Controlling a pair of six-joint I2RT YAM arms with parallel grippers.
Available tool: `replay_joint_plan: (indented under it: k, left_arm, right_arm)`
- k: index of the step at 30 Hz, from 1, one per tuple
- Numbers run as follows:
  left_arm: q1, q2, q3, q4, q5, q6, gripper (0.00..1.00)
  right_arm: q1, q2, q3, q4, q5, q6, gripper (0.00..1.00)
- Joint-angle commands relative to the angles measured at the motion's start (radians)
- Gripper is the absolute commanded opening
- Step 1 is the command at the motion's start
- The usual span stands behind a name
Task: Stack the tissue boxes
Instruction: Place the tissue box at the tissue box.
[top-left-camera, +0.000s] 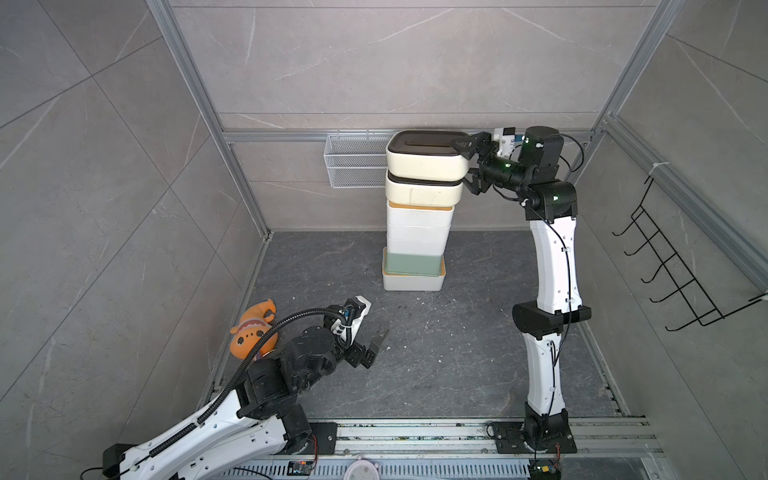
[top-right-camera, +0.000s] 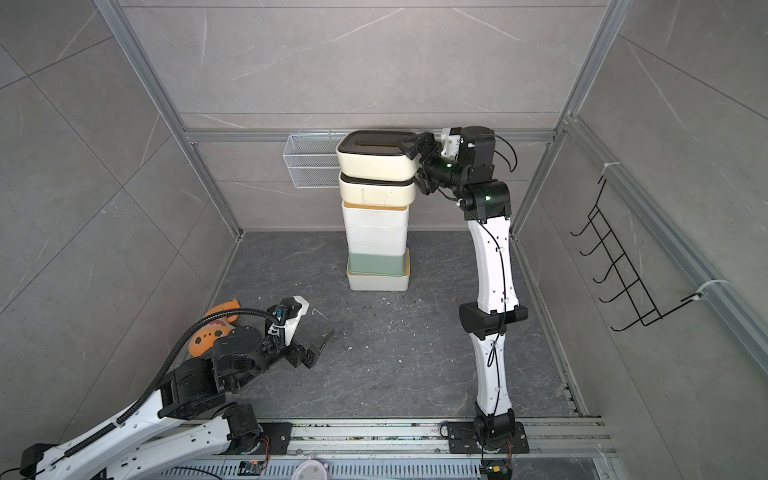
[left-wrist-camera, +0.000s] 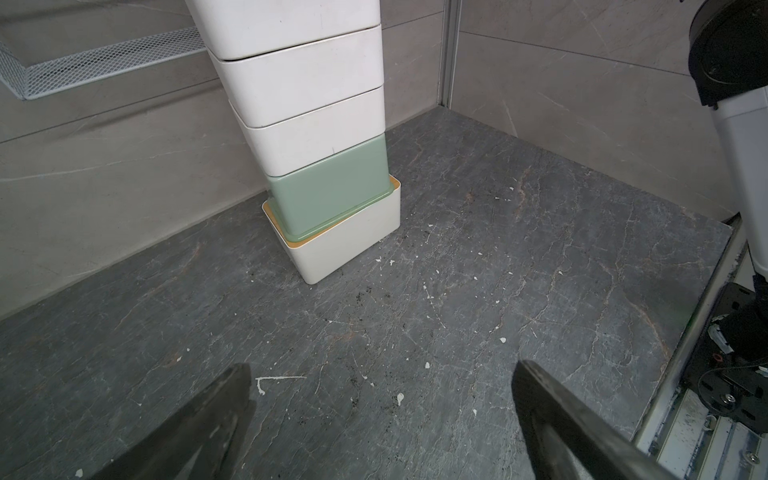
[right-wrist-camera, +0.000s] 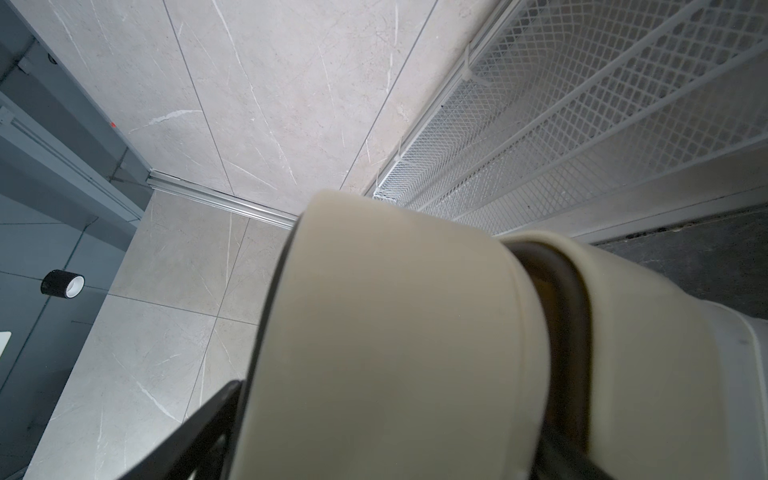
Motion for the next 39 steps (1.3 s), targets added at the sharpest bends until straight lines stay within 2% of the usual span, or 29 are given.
replay_joint_plan:
  k: [1, 4, 13, 23, 39]
  left_arm:
    - [-0.001, 0.002, 0.004, 0.045, 0.005, 0.004, 1.00]
    - [0.000, 0.003, 0.005, 0.047, 0.006, 0.003, 1.00]
    - [-0.001, 0.003, 0.005, 0.050, 0.005, 0.005, 1.00]
    - [0.000, 0.009, 0.004, 0.055, 0.003, 0.007, 1.00]
    - [-0.001, 0.020, 0.006, 0.060, 0.004, 0.008, 1.00]
  right_arm:
    - [0.000, -0.005, 0.063, -0.010, -0.024, -0.055, 0.95]
    - [-0.001, -0.006, 0.063, -0.027, -0.024, -0.073, 1.00]
    - [-0.001, -0.009, 0.062, -0.049, -0.022, -0.088, 1.00]
    - [-0.002, -0.037, 0.062, -0.119, 0.047, -0.151, 1.00]
    - [-0.001, -0.045, 0.047, -0.186, 0.060, -0.228, 1.00]
